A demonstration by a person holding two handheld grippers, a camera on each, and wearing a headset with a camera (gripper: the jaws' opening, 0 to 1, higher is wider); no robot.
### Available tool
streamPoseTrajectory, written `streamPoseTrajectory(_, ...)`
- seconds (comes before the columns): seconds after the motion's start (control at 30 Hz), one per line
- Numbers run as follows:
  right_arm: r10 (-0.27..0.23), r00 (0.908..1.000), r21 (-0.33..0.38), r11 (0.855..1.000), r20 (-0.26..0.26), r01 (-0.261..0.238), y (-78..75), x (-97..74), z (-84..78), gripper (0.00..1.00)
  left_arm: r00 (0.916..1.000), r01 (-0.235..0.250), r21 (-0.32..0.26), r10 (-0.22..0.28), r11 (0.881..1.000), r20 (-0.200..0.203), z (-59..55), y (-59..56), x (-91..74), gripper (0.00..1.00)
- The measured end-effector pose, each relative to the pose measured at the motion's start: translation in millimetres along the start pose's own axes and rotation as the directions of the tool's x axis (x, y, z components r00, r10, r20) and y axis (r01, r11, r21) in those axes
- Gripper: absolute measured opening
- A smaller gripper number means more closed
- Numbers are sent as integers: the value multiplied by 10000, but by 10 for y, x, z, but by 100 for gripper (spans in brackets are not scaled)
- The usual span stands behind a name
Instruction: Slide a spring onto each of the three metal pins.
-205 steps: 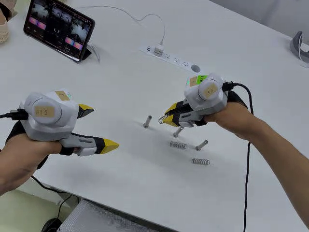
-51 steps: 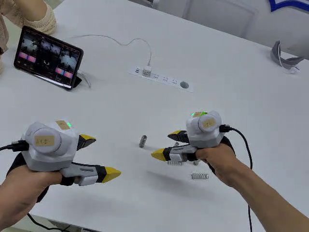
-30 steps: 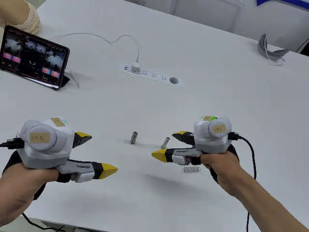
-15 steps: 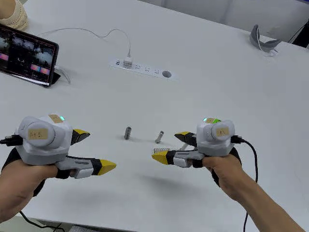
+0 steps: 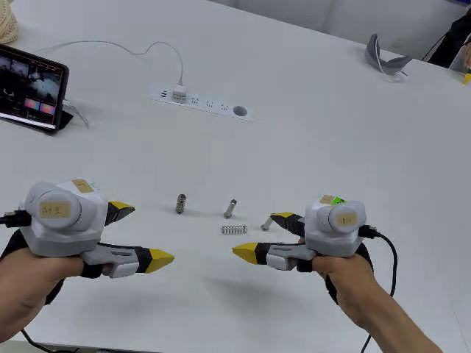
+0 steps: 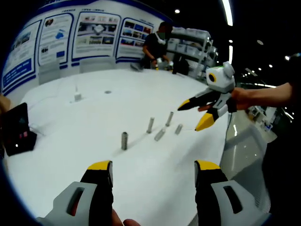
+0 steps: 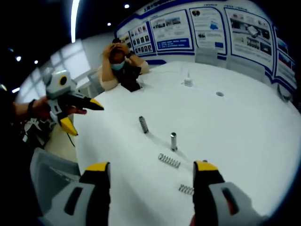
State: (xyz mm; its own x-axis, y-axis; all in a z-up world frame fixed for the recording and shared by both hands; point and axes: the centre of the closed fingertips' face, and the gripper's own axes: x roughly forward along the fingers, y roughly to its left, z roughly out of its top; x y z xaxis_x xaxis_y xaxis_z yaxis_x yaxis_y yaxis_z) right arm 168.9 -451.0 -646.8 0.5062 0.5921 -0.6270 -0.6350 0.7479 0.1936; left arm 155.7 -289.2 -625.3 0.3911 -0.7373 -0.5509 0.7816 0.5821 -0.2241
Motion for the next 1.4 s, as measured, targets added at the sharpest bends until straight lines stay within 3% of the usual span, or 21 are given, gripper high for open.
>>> streamPoseTrajectory(0.57,-402,9990,683,9969,195,388,-24,-221,-218,75,9978,589,311,-579,9978,-324,-6,-178,232,72)
streamPoseTrajectory(1.07,-756,9970,1098,9913,177,732,-79,-415,-446,78,9869,1324,1042,-1212,9857,-1067,17,-375,554,72)
streamPoseTrajectory(1.4,-800,9967,1279,9887,98,781,-90,-498,-552,80,9810,1637,1138,-1494,9799,-1241,73,-494,783,72)
